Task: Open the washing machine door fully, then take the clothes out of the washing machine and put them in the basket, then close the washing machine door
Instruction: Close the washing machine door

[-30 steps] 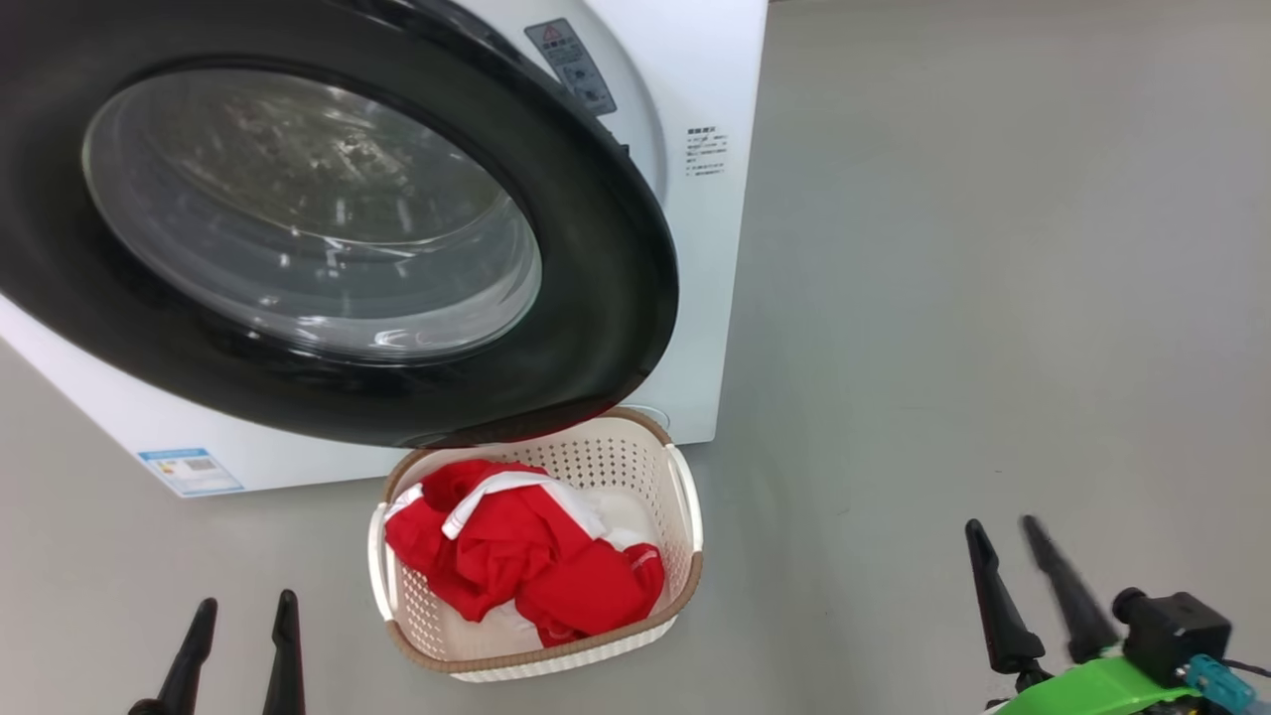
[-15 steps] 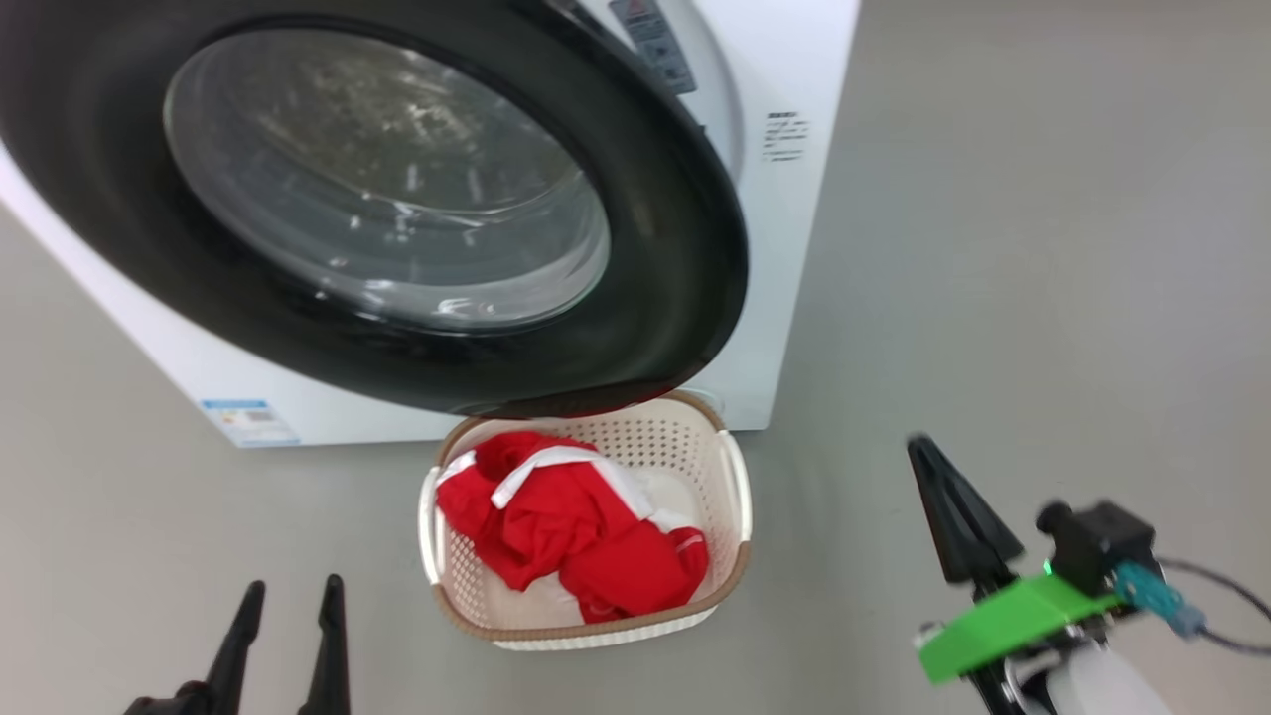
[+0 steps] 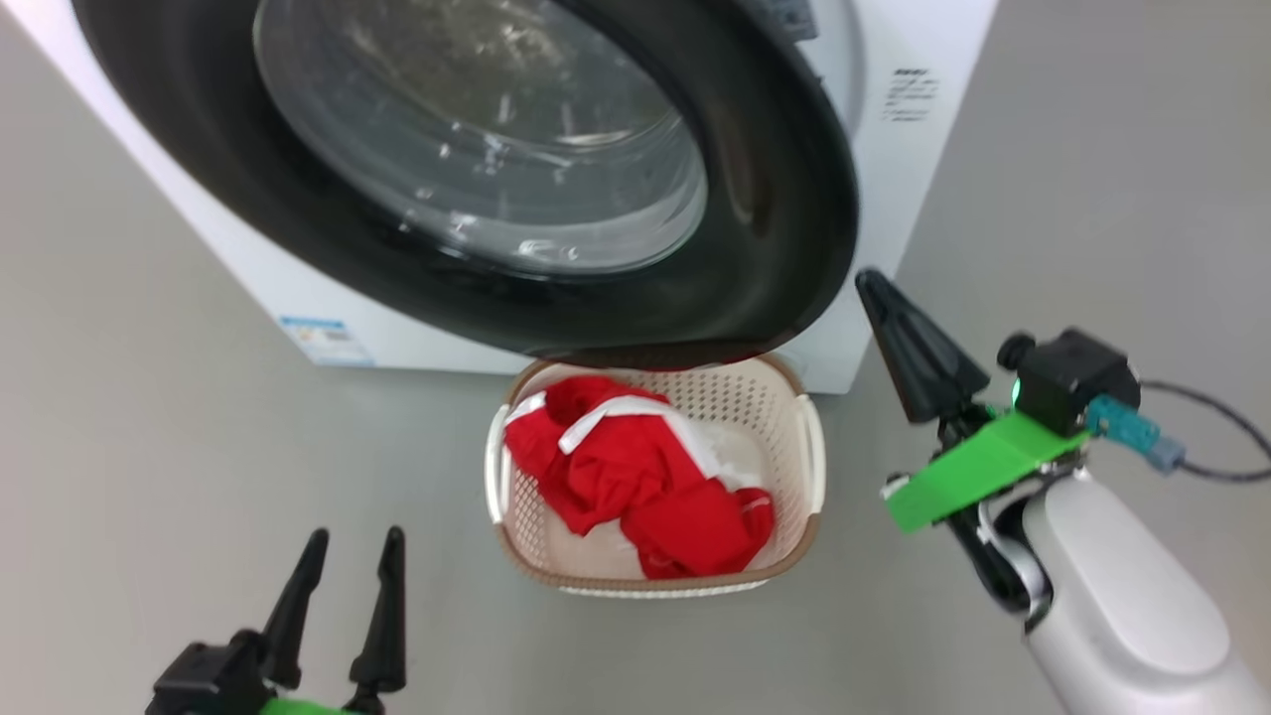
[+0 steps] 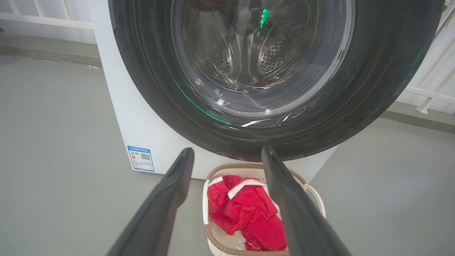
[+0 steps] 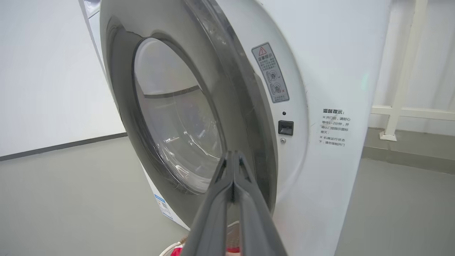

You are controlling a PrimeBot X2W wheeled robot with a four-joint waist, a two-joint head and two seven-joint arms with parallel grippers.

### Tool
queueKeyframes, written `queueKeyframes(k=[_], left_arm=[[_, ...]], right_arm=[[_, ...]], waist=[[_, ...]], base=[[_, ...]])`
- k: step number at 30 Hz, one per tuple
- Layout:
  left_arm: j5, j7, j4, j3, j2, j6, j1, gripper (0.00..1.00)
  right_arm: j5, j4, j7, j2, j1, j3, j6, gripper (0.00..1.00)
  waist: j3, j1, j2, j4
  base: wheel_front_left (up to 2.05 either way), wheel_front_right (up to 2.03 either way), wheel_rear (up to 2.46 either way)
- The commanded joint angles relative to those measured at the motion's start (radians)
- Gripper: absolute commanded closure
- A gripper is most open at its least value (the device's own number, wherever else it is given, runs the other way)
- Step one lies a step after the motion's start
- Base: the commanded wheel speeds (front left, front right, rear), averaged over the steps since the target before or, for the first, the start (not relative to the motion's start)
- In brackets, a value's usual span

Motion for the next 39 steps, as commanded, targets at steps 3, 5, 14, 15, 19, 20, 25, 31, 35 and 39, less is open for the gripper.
queueKeyframes(k=[3,5,14,15,19,20,25,31,35,39], left_arm=[[-0.017,-0.008,-0.018,0.011,0.006,-0.006,-0.053,0.0],[-0.024,-0.008,-0.016,-0.001,0.006,-0.006,-0.065,0.0],[-0.053,-0.008,-0.018,-0.029,0.006,-0.006,-0.117,0.0],[-0.054,-0.008,-0.017,-0.032,0.006,-0.006,-0.122,0.0],[-0.058,-0.008,-0.017,-0.043,0.006,-0.006,-0.141,0.0],[-0.059,-0.008,-0.017,-0.045,0.006,-0.006,-0.146,0.0],[-0.065,-0.008,-0.021,-0.049,0.006,-0.006,-0.163,0.0],[-0.07,-0.008,-0.024,-0.058,0.006,-0.006,-0.182,0.0],[-0.074,-0.008,-0.025,-0.063,0.006,-0.006,-0.197,0.0],[-0.076,-0.008,-0.024,-0.064,0.006,-0.006,-0.208,0.0]], right_arm=[[0.015,-0.004,-0.006,-0.01,-0.058,0.033,0.006,1.0],[0.016,0.005,-0.006,-0.015,-0.08,0.031,0.006,1.0],[0.02,0.022,-0.006,-0.036,-0.157,0.011,0.006,1.0],[0.021,0.021,-0.006,-0.038,-0.167,0.007,0.006,1.0],[0.023,0.02,-0.006,-0.045,-0.197,-0.011,0.006,1.0],[0.023,0.021,-0.006,-0.048,-0.203,-0.014,0.006,1.0],[0.023,0.02,-0.006,-0.053,-0.231,-0.042,0.006,1.0],[0.023,0.007,-0.006,-0.05,-0.274,-0.092,0.006,1.0],[0.023,0.0,-0.006,-0.045,-0.309,-0.114,0.006,1.0],[0.021,-0.004,-0.006,-0.037,-0.333,-0.136,0.006,1.0]], waist=[[0.054,0.0,0.0,0.051],[0.071,0.0,0.0,0.063],[0.144,0.0,0.0,0.098],[0.152,0.0,0.0,0.1],[0.179,0.0,0.0,0.11],[0.183,0.0,0.0,0.112],[0.206,0.0,0.0,0.119],[0.239,0.0,0.0,0.129],[0.26,0.0,0.0,0.133],[0.273,0.0,0.0,0.134]], base=[[0.0,0.0,0.0],[0.0,0.0,0.0],[0.0,0.0,0.0],[0.0,0.0,0.0],[0.0,0.0,0.0],[0.0,0.0,0.0],[0.0,0.0,0.0],[0.0,0.0,0.0],[0.0,0.0,0.0],[0.0,0.0,0.0]])
